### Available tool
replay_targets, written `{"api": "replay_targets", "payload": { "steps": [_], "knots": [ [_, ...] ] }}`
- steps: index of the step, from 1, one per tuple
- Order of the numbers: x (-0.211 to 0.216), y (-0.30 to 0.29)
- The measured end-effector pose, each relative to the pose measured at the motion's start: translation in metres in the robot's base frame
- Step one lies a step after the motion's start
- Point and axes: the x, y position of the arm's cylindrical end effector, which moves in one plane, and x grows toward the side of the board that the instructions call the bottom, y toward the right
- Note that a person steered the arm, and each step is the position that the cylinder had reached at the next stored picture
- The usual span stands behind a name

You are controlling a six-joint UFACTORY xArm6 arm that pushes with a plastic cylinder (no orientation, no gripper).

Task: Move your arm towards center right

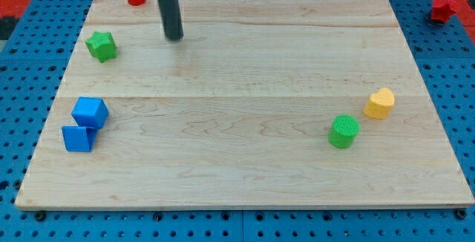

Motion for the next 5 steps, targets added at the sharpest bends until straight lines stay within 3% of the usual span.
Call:
{"api": "replay_targets", "payload": {
  "steps": [1,2,3,4,5],
  "knots": [
    [-0.012,0.048],
    [-0.103,0.170],
    [-0.158,0.077],
    [-0.017,0.062],
    [0.073,0.158]
  ]
}}
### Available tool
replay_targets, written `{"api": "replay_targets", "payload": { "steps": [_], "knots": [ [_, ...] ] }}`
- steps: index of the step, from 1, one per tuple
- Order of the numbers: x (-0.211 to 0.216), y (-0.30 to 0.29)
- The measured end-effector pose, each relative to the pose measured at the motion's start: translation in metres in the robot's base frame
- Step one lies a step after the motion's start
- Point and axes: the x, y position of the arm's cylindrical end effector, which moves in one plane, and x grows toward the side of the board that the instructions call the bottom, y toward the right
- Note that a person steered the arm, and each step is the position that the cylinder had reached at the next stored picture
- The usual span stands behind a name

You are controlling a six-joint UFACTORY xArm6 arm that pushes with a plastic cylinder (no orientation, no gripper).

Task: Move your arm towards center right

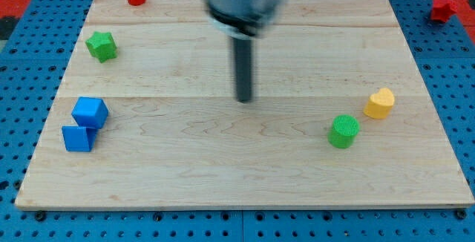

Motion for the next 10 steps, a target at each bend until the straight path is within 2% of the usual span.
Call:
{"api": "replay_targets", "payload": {
  "steps": [1,2,3,4,5,6,7,8,9,10],
  "knots": [
    [-0.153,0.053],
    [-0.205,-0.038],
    [-0.072,-0.088],
    [0.053,-0.014],
    [-0.015,-0.014],
    [-0.110,-0.106],
    [-0.059,-0.229],
    [0.014,-0.164],
    [-0.117,-0.192],
    [-0.227,-0.163]
  ]
}}
